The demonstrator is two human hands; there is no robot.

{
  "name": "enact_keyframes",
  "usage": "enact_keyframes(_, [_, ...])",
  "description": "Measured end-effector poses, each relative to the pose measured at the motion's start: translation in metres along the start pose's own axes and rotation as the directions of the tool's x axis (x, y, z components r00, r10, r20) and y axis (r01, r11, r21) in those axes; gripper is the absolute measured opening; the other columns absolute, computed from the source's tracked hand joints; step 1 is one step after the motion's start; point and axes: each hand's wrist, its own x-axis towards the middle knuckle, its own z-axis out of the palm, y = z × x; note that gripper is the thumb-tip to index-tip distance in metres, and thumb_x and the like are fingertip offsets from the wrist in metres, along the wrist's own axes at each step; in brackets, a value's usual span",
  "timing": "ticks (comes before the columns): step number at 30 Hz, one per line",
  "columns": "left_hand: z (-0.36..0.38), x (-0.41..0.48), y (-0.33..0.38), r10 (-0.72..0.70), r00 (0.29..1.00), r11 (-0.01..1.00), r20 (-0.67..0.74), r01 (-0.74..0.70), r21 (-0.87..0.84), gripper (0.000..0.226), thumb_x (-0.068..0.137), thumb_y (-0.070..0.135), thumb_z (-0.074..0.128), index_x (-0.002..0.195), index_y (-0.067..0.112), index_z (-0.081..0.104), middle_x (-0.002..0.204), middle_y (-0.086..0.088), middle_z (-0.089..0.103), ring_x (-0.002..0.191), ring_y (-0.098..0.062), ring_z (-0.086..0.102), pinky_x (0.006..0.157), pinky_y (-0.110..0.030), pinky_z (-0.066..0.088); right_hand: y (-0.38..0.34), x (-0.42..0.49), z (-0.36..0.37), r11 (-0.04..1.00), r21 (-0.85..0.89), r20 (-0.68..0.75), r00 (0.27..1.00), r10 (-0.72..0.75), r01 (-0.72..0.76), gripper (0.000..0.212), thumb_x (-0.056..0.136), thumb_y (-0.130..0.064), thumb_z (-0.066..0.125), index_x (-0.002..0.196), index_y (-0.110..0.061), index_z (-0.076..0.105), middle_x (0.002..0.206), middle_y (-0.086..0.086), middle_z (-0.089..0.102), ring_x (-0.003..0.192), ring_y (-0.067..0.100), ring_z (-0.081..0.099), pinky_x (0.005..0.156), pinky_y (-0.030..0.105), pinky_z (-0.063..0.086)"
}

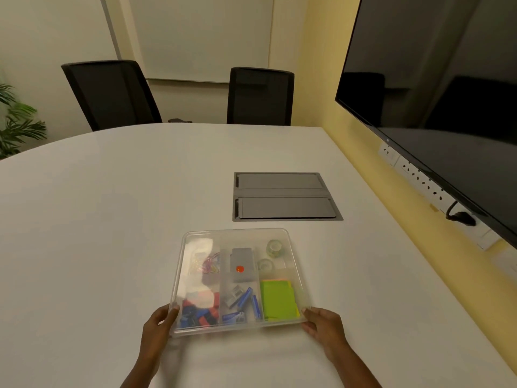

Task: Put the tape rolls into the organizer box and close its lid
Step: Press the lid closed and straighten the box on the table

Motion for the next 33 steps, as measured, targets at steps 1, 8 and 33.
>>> enact_keyframes(1, [-0.001,-0.002,0.000,-0.007,1.000,1.000,-0.009,0.007,0.007,0.022,0.090,0.022,0.053,0.101,0.005,0.062,0.099,-0.013,0.062,0.088,-0.028,0.054,0.068,-0.033,0.046,-0.002,-0.001,0.001,1.000,0.003,-0.011,1.000,0.001,-0.001,0.016,0.085,0.007,0.061,0.070,0.001,0.061,0.078,0.014,0.059,0.061,0.021,0.054,0.045,0.017,0.055])
enact_keyframes(8, [-0.002,-0.010,0.000,-0.061,0.998,0.998,-0.033,0.062,0.027,0.029,0.089,0.021,0.054,0.106,-0.003,0.058,0.076,-0.012,0.057,0.057,-0.022,0.047,0.052,-0.027,0.042,-0.004,-0.005,0.006,0.994,0.106,-0.052,0.998,0.020,-0.014,0.021,0.086,0.011,0.058,0.067,0.001,0.056,0.074,0.013,0.057,0.060,0.024,0.053,0.037,0.017,0.054])
enact_keyframes(33, [0.003,-0.028,0.015,-0.228,0.968,0.974,-0.102,0.227,-0.028,0.026,0.088,0.006,0.052,0.110,-0.008,0.050,0.097,-0.022,0.057,0.076,-0.030,0.055,0.070,-0.035,0.050,0.028,-0.032,0.016,0.122,-0.946,0.198,0.832,-0.518,0.301,0.046,0.099,-0.011,0.034,0.142,-0.025,0.031,0.157,-0.003,0.021,0.144,0.025,0.022,0.101,0.038,0.046])
